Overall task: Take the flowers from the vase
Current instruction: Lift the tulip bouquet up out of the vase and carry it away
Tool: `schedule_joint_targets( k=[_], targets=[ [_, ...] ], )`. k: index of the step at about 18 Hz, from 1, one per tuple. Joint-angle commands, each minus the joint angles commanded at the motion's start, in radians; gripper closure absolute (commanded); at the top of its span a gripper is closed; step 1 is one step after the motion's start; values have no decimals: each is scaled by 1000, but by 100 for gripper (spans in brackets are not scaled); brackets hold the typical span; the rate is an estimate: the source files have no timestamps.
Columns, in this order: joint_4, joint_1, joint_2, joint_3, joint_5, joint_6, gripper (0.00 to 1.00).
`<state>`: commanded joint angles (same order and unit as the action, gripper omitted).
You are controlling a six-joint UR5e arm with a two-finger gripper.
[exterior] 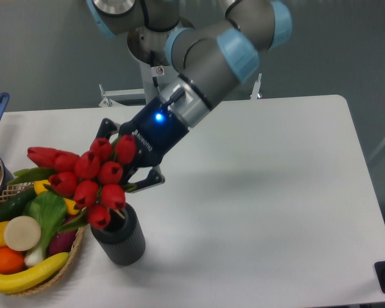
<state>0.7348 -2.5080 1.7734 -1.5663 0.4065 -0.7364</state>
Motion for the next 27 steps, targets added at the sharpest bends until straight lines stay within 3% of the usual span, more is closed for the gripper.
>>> schedule_joint_targets(
  k=[6, 11, 15, 18, 27],
  targets=[
    [3, -72, -5, 42, 3, 80, 64],
    [0, -259, -5, 20, 0, 63, 64],
    [0, -331, 11, 19, 0, -29, 64],
    [0, -351, 18, 0, 0, -86, 64],
    [-2, -345, 18, -43, 0, -92, 64]
  ],
)
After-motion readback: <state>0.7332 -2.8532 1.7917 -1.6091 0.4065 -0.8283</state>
